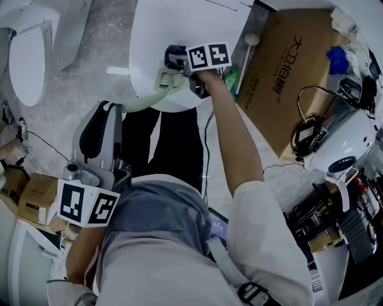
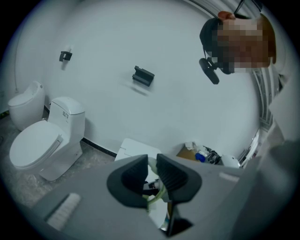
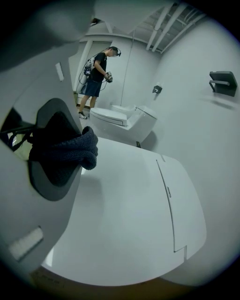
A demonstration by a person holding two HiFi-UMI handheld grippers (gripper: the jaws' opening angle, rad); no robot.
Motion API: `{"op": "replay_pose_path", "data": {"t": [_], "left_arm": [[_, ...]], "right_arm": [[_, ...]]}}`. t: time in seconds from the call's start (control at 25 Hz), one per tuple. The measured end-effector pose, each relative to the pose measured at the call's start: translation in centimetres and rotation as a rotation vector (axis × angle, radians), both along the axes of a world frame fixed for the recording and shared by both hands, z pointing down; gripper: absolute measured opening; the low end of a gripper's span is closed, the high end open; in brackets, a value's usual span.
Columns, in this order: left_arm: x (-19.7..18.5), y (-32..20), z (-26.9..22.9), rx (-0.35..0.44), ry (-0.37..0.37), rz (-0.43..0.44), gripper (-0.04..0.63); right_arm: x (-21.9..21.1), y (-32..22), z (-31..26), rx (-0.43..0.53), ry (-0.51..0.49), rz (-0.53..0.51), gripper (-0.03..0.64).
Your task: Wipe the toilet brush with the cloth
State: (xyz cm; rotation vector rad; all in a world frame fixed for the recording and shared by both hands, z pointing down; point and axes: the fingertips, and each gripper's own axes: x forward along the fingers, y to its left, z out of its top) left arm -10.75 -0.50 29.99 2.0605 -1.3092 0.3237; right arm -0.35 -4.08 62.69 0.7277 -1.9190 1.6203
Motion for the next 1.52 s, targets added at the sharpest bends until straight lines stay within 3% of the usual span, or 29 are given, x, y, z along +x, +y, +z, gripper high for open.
{"op": "replay_pose_path", "data": {"t": [0.32, 0.72, 1.28, 1.52], "left_arm": [[-0.2, 0.1, 0.2, -0.02, 0.008, -0.029, 0.0], [-0.1, 0.0, 0.2, -0.028, -0.002, -0.053, 0.0], [-0.1, 0.2, 0.2, -0.021, -0.029, -0.036, 0.0], [-0.1, 0.2, 0.2, -0.012, -0.045, -0.032, 0.0]], "right_arm": [[1.3, 0.4, 1.9, -0.014, 0.031, -0.029, 0.121], [3.4, 1.1, 3.2, -0.03, 0.041, 0.017, 0.121], [6.3, 2.7, 4.3, -0.119, -0.028, 0.261, 0.121], [7.4, 3.6, 4.7, -0.14, -0.038, 0.318, 0.121]]}}
